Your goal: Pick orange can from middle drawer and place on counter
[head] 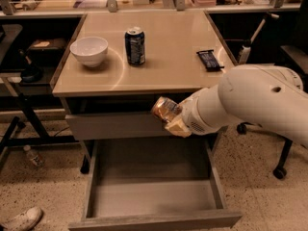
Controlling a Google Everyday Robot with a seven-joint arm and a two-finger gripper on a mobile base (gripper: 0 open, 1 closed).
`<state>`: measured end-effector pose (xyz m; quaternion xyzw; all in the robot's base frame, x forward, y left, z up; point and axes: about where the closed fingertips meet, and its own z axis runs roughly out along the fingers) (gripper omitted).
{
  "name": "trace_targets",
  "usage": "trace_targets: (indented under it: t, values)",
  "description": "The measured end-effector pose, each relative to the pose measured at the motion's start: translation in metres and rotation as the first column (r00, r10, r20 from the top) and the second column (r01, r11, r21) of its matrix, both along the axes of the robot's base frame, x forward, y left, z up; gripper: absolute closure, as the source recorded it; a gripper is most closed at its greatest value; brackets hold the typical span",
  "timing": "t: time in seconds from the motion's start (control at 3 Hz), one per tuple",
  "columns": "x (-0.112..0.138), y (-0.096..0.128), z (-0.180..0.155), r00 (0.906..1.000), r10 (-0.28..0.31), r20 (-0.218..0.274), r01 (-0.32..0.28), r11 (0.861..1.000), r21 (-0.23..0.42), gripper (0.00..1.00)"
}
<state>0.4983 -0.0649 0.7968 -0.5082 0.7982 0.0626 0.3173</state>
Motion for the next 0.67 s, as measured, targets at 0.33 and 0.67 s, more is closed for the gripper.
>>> trace_targets:
  t: [0.33, 0.67]
  values:
    - [0.0, 0.0, 0.0, 1.0, 0.0, 0.0, 0.0, 1.0, 0.0, 1.0]
    - [0.031, -0.01, 0.013, 0.9998, -0.012, 0.016, 0.012, 1.0, 0.023, 1.0]
